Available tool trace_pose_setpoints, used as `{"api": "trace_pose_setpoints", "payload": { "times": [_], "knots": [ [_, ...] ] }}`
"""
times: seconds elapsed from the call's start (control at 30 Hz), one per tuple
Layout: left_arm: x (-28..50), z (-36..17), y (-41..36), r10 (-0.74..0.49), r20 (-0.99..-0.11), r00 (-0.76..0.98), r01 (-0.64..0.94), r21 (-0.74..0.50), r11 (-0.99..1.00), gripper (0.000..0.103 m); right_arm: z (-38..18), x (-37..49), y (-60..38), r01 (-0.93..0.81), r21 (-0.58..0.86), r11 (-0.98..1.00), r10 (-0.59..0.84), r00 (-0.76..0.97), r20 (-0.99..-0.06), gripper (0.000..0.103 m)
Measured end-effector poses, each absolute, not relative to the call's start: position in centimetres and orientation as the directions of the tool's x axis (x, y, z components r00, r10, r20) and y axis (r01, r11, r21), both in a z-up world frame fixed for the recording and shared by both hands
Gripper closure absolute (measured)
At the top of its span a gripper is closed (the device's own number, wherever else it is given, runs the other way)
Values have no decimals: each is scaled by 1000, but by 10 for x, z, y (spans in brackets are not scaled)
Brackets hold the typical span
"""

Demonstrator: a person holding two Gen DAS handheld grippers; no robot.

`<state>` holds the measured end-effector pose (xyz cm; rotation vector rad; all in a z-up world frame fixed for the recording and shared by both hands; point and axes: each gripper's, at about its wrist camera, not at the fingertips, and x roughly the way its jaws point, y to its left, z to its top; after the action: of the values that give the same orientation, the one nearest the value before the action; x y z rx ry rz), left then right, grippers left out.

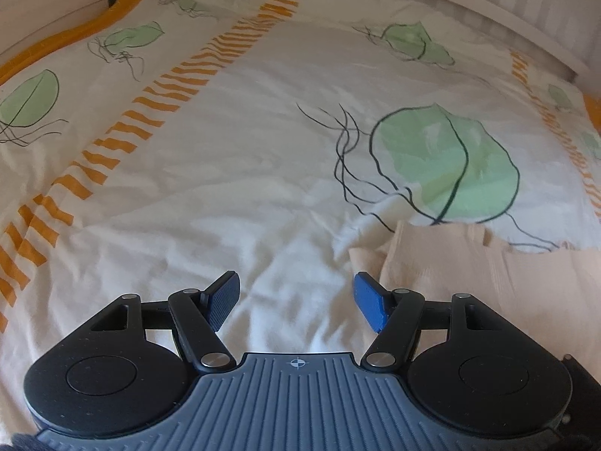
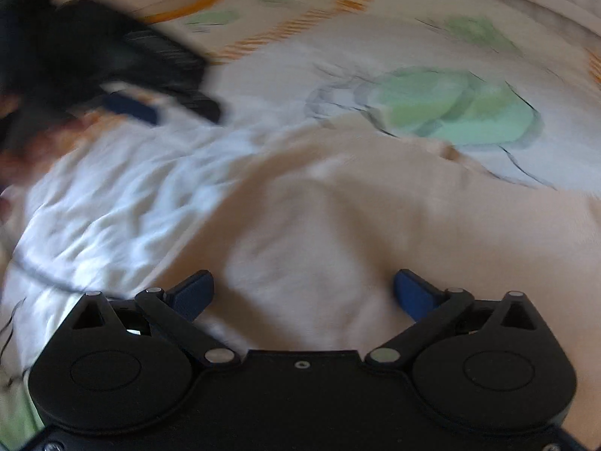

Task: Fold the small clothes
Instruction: 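Sweep the open right tool over the folded sweater to flatten it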

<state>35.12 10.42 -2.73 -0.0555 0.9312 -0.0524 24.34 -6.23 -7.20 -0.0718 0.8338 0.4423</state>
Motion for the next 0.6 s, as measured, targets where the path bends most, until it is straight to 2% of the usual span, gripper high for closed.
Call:
{"api": "trace_pose_setpoints", "payload": {
  "times": [0.1, 0.23, 0.43, 0.6],
  "knots": [
    [350, -28, 103, -80, -803, 591, 30, -78, 997, 37, -59, 242, -75, -414, 162, 896, 402, 597, -694, 2],
    [350, -29, 101, -88, -808, 582, 37, -82, 996, 37, -47, 254, -108, -288, 104, 952, 282, 692, -664, 2],
    [349, -33, 91, -92, -816, 571, 68, -64, 996, 37, -64, 284, -177, -27, 88, 996, 83, 671, -737, 1],
    [348, -35, 86, -92, -822, 562, 85, -54, 995, 37, -80, 291, -188, -42, 29, 999, 50, 673, -738, 0]
  ]
}}
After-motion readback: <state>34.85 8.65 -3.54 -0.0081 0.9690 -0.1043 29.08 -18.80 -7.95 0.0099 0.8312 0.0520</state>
